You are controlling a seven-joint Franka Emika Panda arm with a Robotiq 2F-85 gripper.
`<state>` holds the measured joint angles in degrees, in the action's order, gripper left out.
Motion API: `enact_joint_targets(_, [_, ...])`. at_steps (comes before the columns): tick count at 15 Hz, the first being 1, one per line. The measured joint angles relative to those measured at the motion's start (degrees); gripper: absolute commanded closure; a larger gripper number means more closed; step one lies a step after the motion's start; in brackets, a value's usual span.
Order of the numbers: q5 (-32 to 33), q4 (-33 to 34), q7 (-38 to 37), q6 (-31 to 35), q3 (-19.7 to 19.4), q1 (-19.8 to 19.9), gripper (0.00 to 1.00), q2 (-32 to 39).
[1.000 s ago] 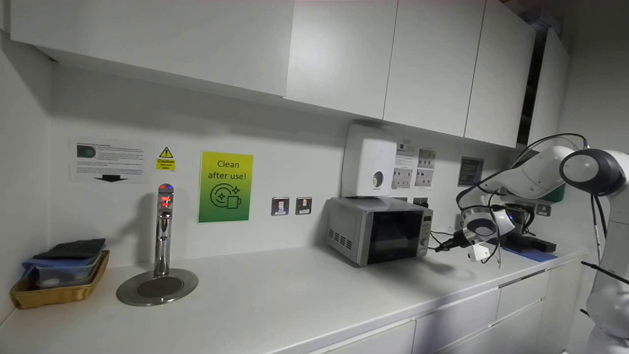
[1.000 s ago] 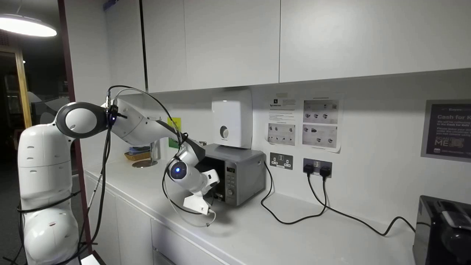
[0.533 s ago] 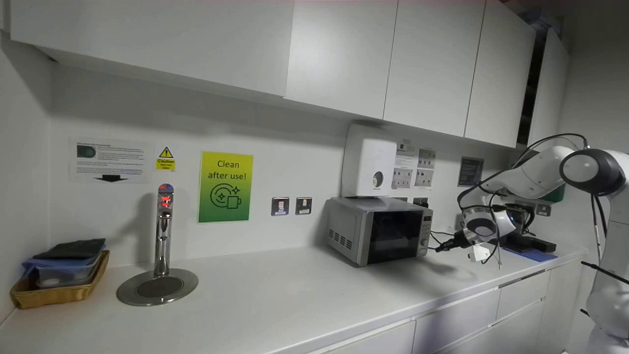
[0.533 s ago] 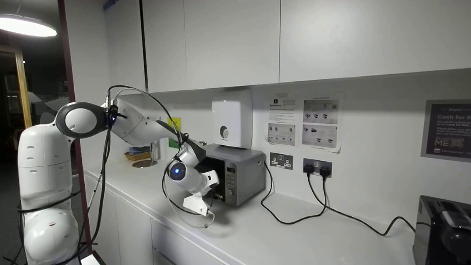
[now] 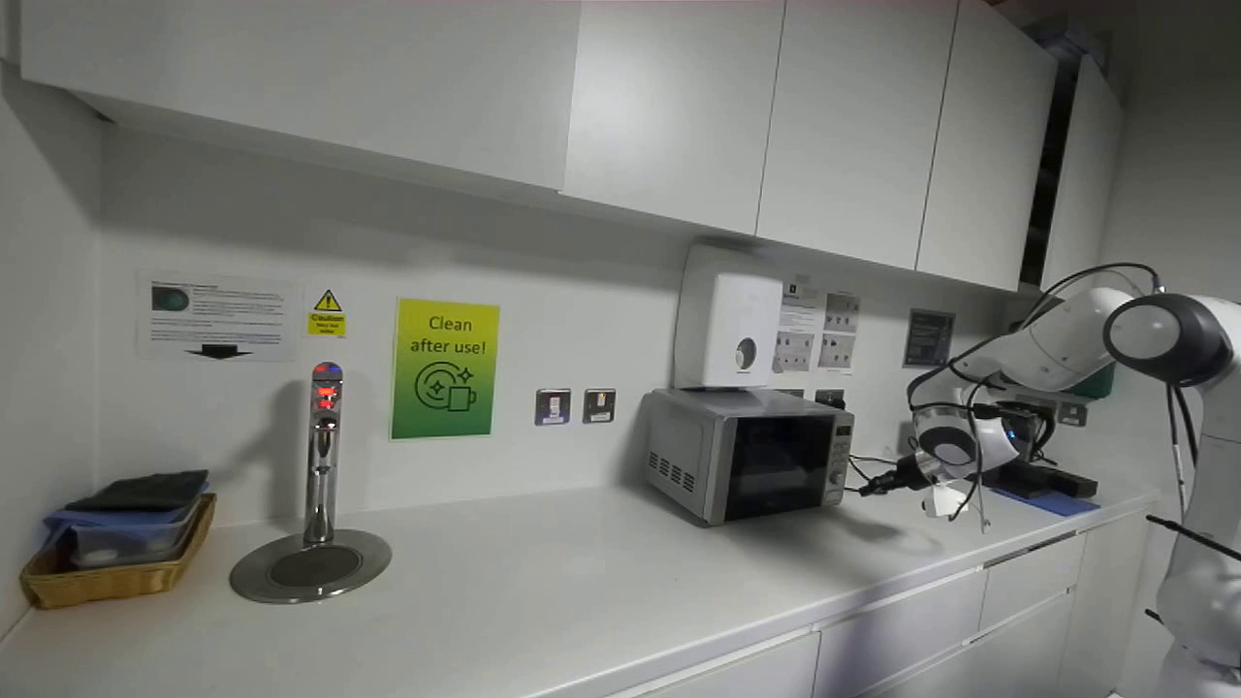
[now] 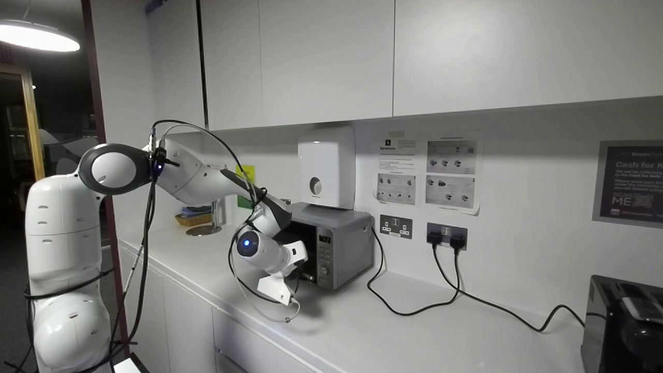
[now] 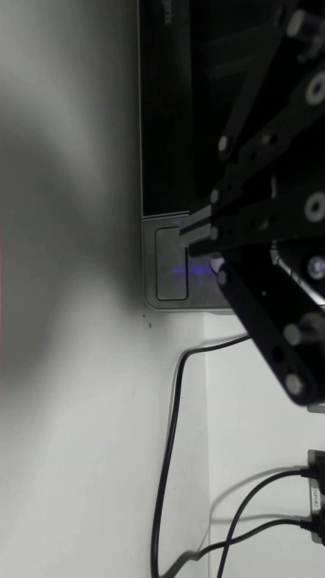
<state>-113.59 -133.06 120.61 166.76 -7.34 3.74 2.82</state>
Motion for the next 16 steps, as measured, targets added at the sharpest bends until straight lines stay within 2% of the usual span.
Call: enact_joint_targets(16, [-9.4, 5.6, 6.8, -0.5, -0.1, 0.0, 1.0, 7.4])
